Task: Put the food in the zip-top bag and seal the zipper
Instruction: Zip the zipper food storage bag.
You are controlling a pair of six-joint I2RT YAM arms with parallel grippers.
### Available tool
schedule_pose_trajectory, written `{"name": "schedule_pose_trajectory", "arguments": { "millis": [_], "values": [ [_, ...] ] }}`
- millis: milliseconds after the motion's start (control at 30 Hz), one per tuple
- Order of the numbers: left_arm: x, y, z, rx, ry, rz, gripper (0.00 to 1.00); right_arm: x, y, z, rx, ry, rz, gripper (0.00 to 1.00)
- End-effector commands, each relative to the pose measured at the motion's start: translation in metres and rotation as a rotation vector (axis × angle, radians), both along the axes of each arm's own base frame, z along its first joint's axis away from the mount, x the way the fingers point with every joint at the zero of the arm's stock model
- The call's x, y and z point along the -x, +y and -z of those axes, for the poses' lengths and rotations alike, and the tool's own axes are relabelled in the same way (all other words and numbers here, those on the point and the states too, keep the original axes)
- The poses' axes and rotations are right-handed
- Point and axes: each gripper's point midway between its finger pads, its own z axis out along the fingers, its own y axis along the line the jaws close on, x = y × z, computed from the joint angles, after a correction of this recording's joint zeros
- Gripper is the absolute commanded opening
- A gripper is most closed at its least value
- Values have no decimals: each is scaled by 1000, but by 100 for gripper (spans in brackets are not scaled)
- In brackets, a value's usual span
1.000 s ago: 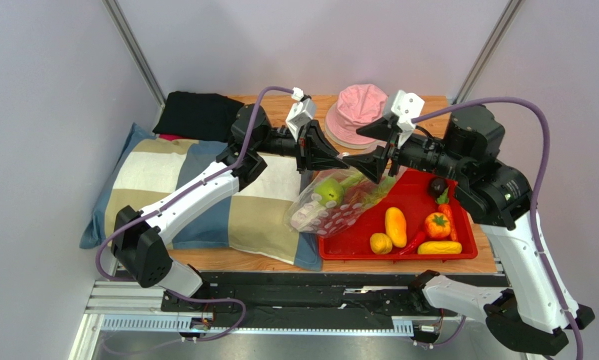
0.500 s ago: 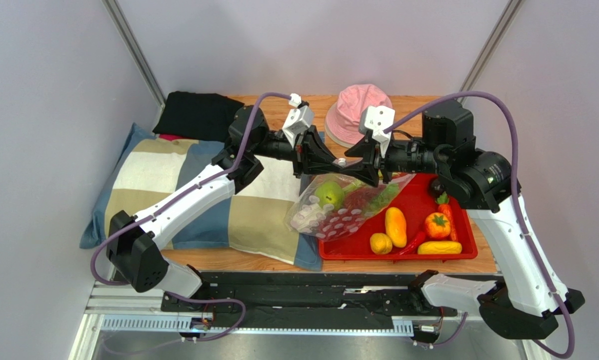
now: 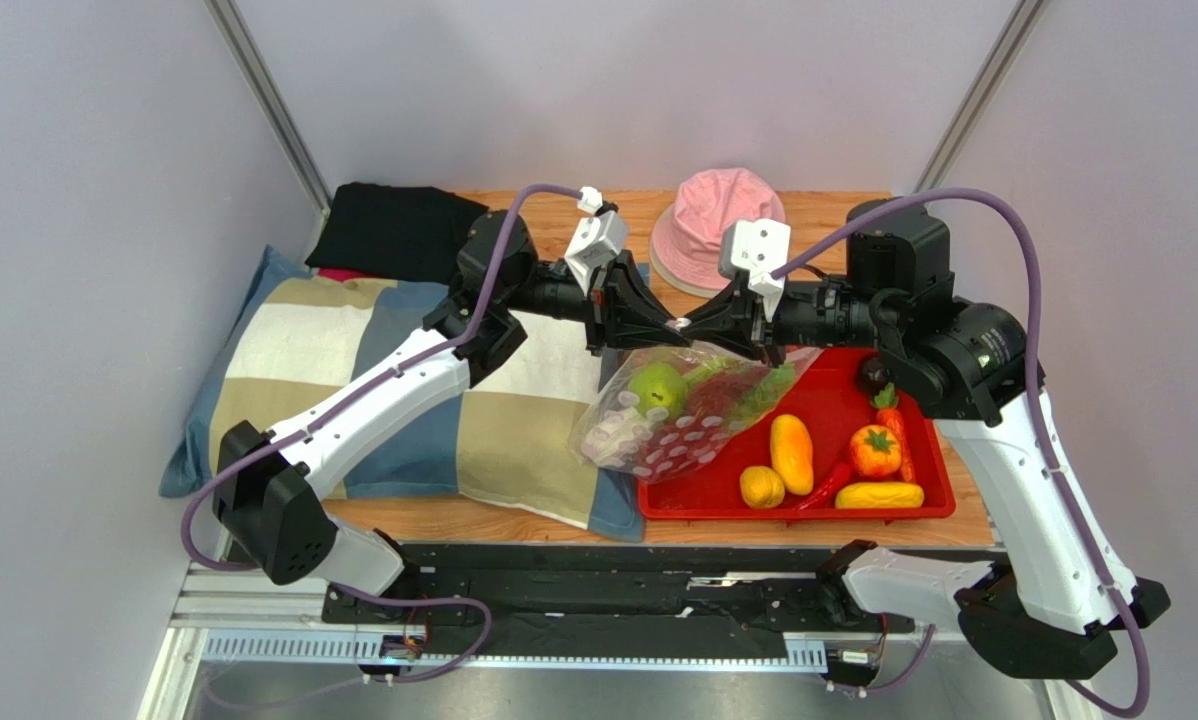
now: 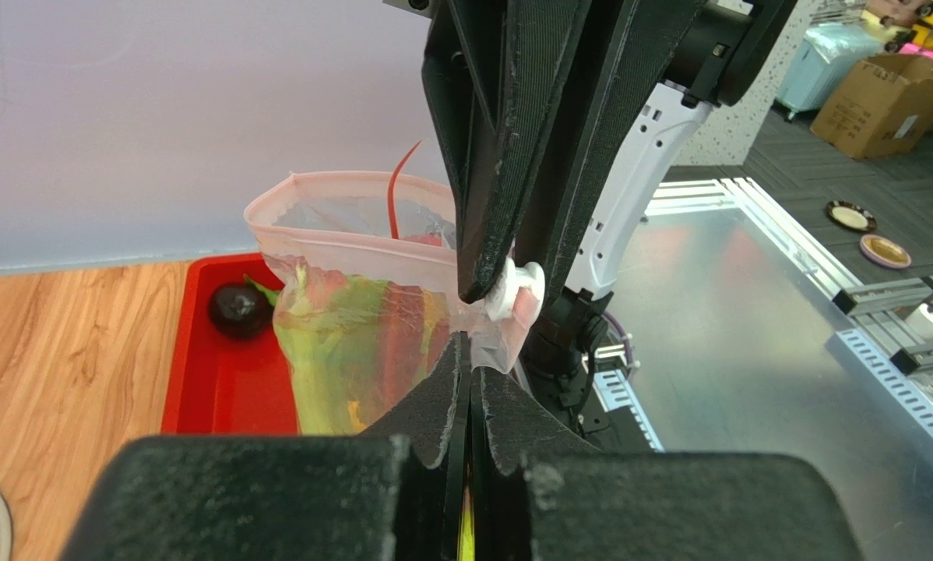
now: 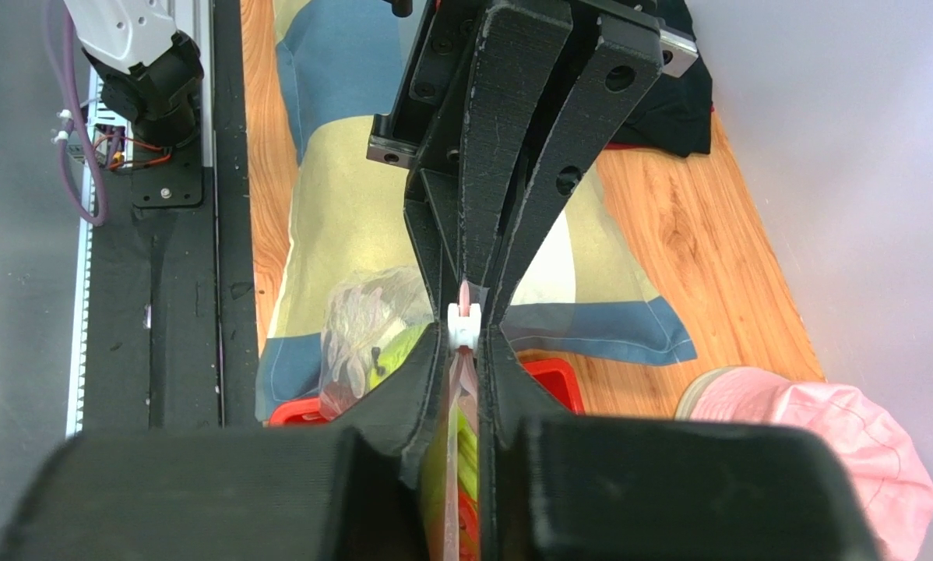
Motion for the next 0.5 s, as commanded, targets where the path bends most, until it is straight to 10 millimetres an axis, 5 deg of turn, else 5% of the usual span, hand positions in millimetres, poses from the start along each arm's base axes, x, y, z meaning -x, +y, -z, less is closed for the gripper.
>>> {"name": "schedule_pose_trajectory", "arguments": {
  "millis": [0,467],
  "values": [
    [6,4,-36,89,-102,4,0,3,-3,-2,5,-47,-10,0],
    [26,28,-74,133,-163,-15,0,-11,-42,27,104,-46,164,0]
  ]
}}
